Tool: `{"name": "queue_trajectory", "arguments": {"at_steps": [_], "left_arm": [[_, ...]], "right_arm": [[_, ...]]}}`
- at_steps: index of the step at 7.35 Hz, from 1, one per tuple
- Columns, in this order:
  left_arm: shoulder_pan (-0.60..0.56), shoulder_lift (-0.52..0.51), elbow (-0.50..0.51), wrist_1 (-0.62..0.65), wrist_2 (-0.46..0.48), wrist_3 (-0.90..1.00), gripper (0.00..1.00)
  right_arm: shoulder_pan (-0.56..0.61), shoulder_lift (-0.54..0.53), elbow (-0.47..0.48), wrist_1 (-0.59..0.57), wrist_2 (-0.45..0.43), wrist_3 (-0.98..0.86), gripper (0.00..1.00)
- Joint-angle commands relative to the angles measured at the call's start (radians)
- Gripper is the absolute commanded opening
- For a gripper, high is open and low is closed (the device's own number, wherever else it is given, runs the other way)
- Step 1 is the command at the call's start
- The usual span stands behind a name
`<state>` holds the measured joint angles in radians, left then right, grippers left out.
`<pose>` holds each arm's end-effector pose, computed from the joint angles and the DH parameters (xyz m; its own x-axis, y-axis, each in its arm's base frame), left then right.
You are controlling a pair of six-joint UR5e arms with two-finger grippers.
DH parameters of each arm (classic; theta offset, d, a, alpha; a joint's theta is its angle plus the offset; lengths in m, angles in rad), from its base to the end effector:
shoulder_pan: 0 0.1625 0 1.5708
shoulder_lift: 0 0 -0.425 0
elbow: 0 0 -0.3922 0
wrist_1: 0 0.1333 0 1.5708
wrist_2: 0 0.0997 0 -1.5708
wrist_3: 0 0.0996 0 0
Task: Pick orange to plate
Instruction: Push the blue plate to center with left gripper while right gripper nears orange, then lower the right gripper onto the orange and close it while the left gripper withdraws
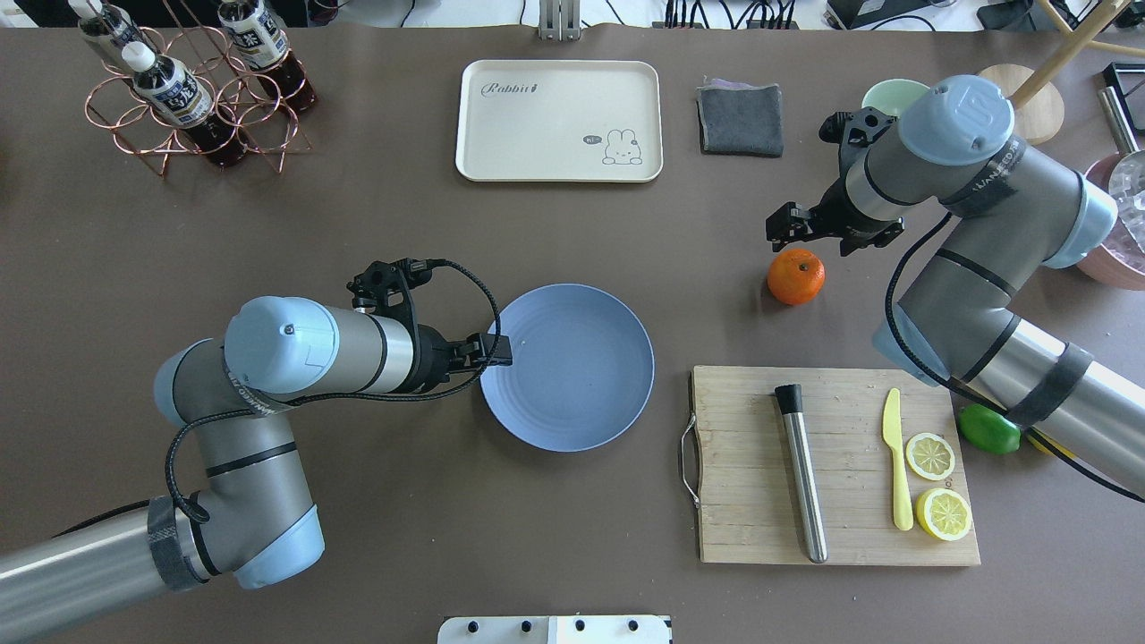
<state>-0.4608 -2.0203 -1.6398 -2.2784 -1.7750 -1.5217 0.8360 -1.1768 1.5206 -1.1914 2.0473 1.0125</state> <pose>0.5326 -0.3907 0.2900 0.3153 -0.1029 -0.9434 0.2493 0.9682 -0.0222 -0.3813 -0.5527 0.4231 0.6678 0.0369 0.7435 -0.1203 0.9910 0.0589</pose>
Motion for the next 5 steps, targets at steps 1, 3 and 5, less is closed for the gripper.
{"name": "queue_trajectory", "arguments": {"at_steps": [1, 3, 5], "left_arm": [[-0.009, 0.0, 0.0, -0.001, 0.0, 0.0, 0.98], [-0.007, 0.002, 0.001, -0.001, 0.002, 0.0, 0.98], [-0.007, 0.002, 0.001, -0.001, 0.006, 0.0, 0.98]], "right_arm": [[-0.011, 0.002, -0.004, 0.021, 0.001, 0.033, 1.0], [-0.037, 0.006, -0.004, 0.021, -0.001, 0.044, 1.0], [-0.052, 0.006, -0.002, 0.021, -0.001, 0.047, 1.0]]}}
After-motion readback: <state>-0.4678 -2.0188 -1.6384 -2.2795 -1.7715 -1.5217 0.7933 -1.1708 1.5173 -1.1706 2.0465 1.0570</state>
